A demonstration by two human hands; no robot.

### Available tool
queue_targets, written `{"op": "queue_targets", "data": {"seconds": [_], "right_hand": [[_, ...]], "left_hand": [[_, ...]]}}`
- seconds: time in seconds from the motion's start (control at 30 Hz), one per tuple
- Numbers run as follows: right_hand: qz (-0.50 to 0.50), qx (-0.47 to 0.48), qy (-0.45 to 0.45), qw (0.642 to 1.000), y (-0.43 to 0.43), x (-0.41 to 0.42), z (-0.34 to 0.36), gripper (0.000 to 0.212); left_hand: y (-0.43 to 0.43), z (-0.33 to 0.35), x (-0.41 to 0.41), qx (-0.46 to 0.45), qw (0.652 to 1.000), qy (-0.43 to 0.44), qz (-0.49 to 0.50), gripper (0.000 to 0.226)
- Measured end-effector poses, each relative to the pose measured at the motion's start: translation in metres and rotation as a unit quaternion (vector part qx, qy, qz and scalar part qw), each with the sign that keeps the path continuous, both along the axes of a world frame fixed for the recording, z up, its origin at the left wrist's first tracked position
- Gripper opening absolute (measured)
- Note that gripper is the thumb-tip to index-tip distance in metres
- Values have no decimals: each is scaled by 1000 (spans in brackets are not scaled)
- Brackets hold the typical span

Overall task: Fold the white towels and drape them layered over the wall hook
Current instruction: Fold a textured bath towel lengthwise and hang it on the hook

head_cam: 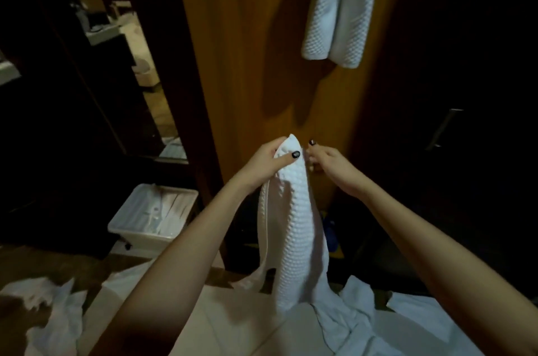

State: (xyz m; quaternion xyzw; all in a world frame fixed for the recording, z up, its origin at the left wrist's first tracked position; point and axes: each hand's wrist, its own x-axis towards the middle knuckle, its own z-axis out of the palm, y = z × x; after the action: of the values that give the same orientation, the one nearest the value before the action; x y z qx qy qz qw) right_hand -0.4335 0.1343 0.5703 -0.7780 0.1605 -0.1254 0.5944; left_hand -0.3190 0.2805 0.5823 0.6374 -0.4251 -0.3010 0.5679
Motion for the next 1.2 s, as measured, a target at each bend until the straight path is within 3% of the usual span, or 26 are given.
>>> {"op": "queue_targets", "data": {"seconds": [0.23,0.37,0.53,0.67,0.77,0.83,0.93,1.07,1.13,1.2], "right_hand": [[41,-59,122,990,-43,-49,-14,26],[41,-161,236,958,-57,-69,-36,22],[-58,-190,168,966,-65,-87,-47,19],[-144,-257,165,941,-82,-96,-36,13],[-190,-286,167,924,-99,-99,-22,11],[-214,-291,172,917,-106,-96,-16,13],[-263,-227,142,927,-108,-83,-9,15],[-301,1,13,954,-98,-63,4,14],[-309,25,-31,950,-93,-56,11,7],[-289,18,-65,955,-89,-53,18,32]], "left_hand": [[-41,29,5,-98,993,-5,65,4],[-59,43,9,-126,988,39,83,3],[-75,52,19,-98,990,-5,104,15],[-74,39,37,-31,986,-91,139,7],[-71,19,47,5,971,-157,181,15],[-67,11,49,12,968,-154,200,28],[-65,5,49,19,962,-199,184,48],[-64,4,41,-4,951,-287,115,33],[-65,3,33,-10,954,-286,88,29],[-67,2,26,4,964,-255,81,28]]}}
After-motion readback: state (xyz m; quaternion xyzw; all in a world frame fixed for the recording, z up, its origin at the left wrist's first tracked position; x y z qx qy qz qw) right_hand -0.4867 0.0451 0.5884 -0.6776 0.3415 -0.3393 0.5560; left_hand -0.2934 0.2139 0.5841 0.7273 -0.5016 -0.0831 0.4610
